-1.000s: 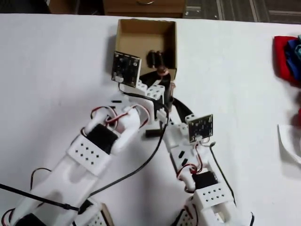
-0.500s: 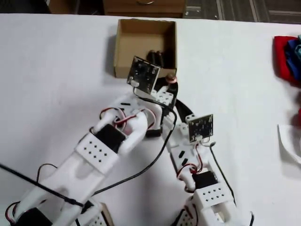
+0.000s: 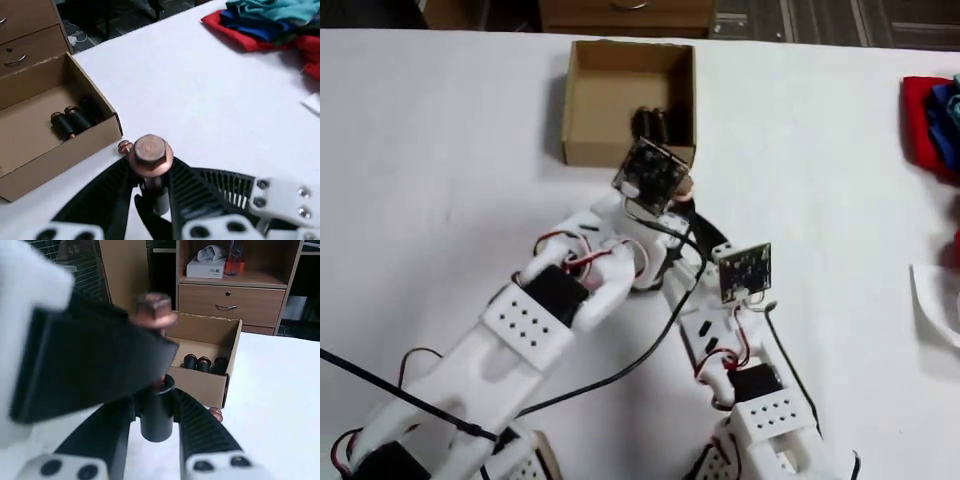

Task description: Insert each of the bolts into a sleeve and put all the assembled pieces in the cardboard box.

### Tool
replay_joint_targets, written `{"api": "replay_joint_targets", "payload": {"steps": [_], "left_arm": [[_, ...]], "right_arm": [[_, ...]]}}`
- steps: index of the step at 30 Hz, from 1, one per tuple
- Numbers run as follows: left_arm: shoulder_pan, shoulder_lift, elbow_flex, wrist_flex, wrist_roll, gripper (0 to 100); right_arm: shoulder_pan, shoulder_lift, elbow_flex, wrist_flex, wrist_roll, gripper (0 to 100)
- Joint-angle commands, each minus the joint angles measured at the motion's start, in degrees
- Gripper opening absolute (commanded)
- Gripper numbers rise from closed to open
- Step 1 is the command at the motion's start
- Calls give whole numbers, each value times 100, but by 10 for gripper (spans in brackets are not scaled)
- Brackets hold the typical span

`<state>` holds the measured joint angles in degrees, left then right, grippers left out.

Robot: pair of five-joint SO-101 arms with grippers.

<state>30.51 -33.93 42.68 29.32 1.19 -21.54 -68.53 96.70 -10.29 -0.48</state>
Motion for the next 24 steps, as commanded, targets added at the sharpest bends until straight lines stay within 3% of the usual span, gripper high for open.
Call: {"api": "replay_joint_targets", "payload": {"steps": [1,5,16,20,24], "left_arm": [[-26,-62,-92,290,-132,147],[-26,-62,-453,642,-132,219],[-202,-62,-2035,1749,-176,218],[-976,-18,-2088,2013,-176,218],[-2259,-62,-2088,2769,-176,218]], "right_arm": [[48,4,18,-154,-35,22],[48,4,18,-154,-35,22],[57,13,18,-127,-35,22],[92,48,18,-110,-79,22],[92,48,18,215,-79,22]]}}
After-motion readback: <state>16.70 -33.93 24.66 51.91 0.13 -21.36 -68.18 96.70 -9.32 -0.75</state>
